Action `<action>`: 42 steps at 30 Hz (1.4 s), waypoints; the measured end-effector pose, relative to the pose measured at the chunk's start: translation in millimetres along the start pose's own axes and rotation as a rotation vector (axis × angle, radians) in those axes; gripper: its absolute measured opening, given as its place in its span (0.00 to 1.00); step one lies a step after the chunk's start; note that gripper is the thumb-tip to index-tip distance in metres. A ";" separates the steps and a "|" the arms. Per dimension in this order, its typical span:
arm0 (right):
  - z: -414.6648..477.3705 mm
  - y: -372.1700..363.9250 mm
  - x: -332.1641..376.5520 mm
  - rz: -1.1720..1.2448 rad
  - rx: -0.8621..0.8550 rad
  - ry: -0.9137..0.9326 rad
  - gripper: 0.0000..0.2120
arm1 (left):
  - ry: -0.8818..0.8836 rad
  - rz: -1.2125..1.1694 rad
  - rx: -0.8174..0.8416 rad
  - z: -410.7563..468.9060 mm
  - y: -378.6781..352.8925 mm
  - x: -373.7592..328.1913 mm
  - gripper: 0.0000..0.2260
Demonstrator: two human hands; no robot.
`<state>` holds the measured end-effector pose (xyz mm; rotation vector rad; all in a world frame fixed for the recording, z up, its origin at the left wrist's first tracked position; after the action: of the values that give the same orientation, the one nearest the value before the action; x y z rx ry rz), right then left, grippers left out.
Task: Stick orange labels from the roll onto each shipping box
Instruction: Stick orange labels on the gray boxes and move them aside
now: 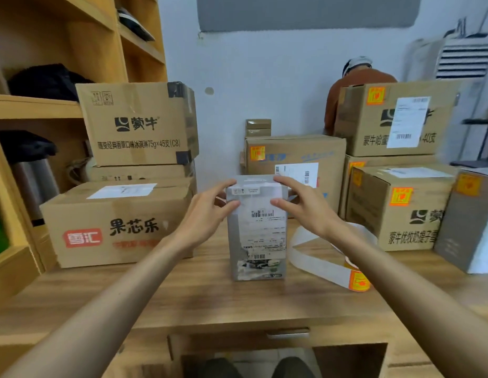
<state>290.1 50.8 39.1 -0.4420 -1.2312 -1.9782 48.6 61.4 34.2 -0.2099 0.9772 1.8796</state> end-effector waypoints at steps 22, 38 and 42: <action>-38.7 51.9 -47.3 -0.228 0.031 -0.048 0.09 | -0.409 0.295 -0.129 -27.3 -35.8 -51.8 0.10; -117.1 76.9 -153.1 -0.321 0.203 -0.282 0.08 | -0.096 -0.168 0.445 -40.7 -246.6 -64.0 0.08; -119.9 69.5 -156.7 -0.310 0.132 -0.272 0.07 | -0.070 -0.173 0.459 -37.6 -247.3 -53.9 0.02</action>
<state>456.5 -6.7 -73.9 -0.4890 -1.6767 -2.1253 269.0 49.6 -95.2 0.0450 1.2684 1.4529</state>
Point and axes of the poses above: each hand's wrist, its own z-axis towards the middle knuckle, its own y-axis out of the back of the hand, x = y × z, the point moved 3 cm from there along z, towards the middle knuckle, and after that the axes turned 7 degrees about -y, right-handed, at the moved point
